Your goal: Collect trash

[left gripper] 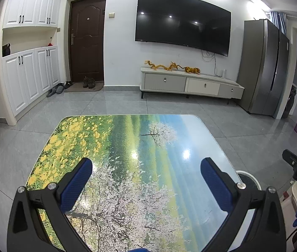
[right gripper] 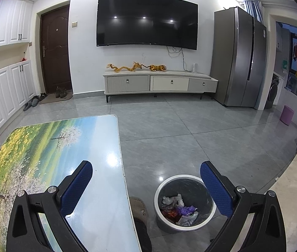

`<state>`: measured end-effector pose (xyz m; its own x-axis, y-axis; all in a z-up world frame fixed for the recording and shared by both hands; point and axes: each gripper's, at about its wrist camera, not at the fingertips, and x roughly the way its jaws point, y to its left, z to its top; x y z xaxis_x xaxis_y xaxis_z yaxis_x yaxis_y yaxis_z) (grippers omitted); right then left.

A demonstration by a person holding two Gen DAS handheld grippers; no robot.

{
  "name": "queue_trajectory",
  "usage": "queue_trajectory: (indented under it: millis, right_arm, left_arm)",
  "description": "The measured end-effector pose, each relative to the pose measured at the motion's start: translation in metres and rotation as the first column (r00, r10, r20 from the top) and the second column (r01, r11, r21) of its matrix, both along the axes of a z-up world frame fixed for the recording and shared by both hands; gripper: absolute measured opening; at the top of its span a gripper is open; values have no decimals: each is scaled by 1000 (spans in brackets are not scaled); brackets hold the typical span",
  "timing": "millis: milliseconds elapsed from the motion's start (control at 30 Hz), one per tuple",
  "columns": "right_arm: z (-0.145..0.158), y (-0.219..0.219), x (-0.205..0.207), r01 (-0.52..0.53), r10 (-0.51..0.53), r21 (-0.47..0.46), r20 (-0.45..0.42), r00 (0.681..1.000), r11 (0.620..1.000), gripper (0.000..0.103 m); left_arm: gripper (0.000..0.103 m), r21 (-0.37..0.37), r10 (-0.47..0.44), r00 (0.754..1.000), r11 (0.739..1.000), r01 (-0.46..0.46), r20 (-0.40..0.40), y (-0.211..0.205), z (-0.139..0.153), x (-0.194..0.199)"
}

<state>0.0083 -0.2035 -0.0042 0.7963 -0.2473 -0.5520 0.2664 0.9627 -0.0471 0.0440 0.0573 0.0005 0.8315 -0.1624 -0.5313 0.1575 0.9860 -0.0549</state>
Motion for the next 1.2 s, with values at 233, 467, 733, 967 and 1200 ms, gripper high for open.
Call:
queue_trajectory:
  millis: [233, 467, 733, 967, 1200]
  right_arm:
    - [7, 4, -10, 11, -10, -20, 23, 1000, 1000, 103]
    - [17, 6, -24, 36, -34, -42, 61, 998, 998, 103]
    - [20, 0, -29, 69, -65, -41, 91, 994, 997, 103]
    - [11, -8, -23, 73, -71, -27, 82, 994, 997, 103]
    - [3, -16, -19, 52, -52, 8, 83, 995, 999, 103]
  left_arm:
    - [103, 2, 8, 998, 1000, -8, 61, 3, 9, -11]
    - [103, -2, 0, 996, 1000, 0, 90, 4, 20, -17]
    - [103, -6, 18, 995, 1000, -18, 96, 7, 26, -14]
    - [103, 13, 25, 996, 1000, -26, 88, 3, 23, -9]
    - [103, 28, 20, 997, 999, -22, 73, -7, 19, -2]
